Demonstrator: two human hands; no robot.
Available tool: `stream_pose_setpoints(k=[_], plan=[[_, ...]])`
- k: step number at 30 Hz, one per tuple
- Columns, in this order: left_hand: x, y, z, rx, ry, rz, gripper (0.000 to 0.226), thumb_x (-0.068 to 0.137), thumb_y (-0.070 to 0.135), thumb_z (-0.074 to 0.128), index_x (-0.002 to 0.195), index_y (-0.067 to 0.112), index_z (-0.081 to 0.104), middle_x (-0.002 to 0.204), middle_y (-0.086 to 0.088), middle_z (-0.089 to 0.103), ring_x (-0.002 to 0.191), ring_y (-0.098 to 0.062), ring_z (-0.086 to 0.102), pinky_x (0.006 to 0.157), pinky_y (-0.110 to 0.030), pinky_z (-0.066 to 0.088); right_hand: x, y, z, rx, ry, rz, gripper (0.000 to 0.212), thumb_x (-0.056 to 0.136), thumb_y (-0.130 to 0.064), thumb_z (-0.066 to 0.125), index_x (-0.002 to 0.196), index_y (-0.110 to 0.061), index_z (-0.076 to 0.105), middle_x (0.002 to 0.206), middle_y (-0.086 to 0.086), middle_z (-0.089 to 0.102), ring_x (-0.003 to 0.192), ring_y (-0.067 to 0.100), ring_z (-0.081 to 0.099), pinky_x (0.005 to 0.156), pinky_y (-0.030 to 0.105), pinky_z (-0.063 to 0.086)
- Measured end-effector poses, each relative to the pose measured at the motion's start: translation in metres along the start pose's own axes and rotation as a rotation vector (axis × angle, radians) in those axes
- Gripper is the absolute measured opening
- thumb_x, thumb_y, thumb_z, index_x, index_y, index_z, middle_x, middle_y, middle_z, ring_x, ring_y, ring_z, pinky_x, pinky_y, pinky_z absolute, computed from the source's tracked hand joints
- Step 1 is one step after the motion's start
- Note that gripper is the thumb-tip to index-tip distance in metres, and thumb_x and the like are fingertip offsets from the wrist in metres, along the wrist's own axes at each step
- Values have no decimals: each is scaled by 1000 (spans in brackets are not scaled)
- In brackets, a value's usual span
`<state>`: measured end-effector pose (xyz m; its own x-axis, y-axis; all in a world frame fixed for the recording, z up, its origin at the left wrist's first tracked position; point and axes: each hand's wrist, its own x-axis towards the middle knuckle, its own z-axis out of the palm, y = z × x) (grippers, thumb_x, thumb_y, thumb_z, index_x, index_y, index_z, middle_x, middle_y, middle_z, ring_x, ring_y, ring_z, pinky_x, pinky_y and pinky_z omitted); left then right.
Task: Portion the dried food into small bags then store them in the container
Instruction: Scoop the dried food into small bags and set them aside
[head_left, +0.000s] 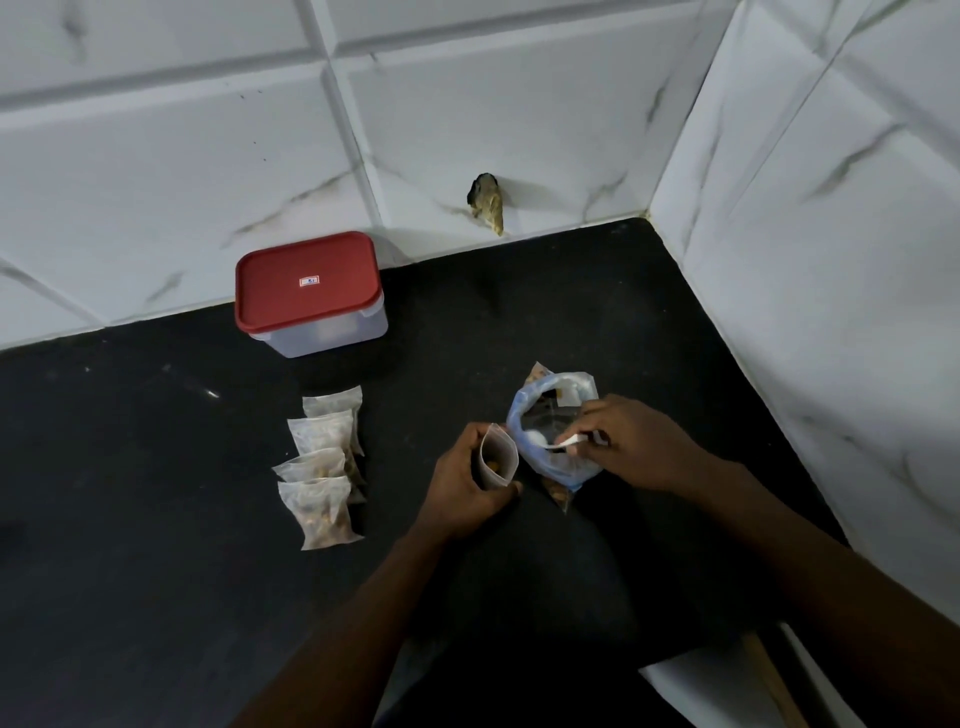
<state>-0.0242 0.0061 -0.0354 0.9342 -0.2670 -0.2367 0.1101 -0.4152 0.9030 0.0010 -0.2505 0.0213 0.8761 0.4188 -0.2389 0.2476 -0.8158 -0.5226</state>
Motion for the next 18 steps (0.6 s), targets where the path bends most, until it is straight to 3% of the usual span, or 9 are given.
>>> stream_pose_setpoints(k=[2, 6, 10, 13, 18], plan=[[1, 0, 0, -1, -3, -2, 62, 77, 14, 87, 128, 30, 56, 121, 14, 63, 112, 4, 61, 88, -18, 54, -4, 7, -10, -43, -42, 14, 16, 95, -36, 63, 108, -39, 73, 96, -22, 59, 94, -2, 56, 81, 25, 47], [1, -4, 2, 39, 22, 16, 62, 76, 19, 88, 128, 31, 56, 122, 13, 62, 113, 0, 61, 91, -23, 55, -4, 10, -39, 16, 115, 49, 9, 94, -31, 69, 96, -24, 74, 81, -10, 58, 74, 8, 59, 66, 31, 50], [0, -7, 4, 109, -2, 66, 56, 75, 22, 89, 121, 31, 58, 117, 13, 62, 110, 2, 61, 91, -23, 55, 6, 1, -48, -40, 100, 53, 14, 95, -32, 68, 82, -35, 62, 78, -11, 54, 70, 3, 55, 63, 27, 42], [-3, -7, 4, 160, -72, 99, 55, 74, 30, 89, 121, 28, 60, 116, 14, 63, 109, -2, 62, 95, -30, 56, 17, -10, -44, -187, -4, 98, 9, 96, -35, 64, 96, -27, 68, 87, -10, 56, 78, 5, 57, 69, 28, 48], [-5, -10, 2, 402, -211, 159, 62, 77, 48, 84, 131, 31, 58, 126, 16, 53, 126, -2, 39, 119, -37, 27, 32, -23, -35, -312, -98, 210, 20, 99, -35, 59, 106, -19, 67, 95, -3, 62, 84, 12, 63, 80, 34, 55]])
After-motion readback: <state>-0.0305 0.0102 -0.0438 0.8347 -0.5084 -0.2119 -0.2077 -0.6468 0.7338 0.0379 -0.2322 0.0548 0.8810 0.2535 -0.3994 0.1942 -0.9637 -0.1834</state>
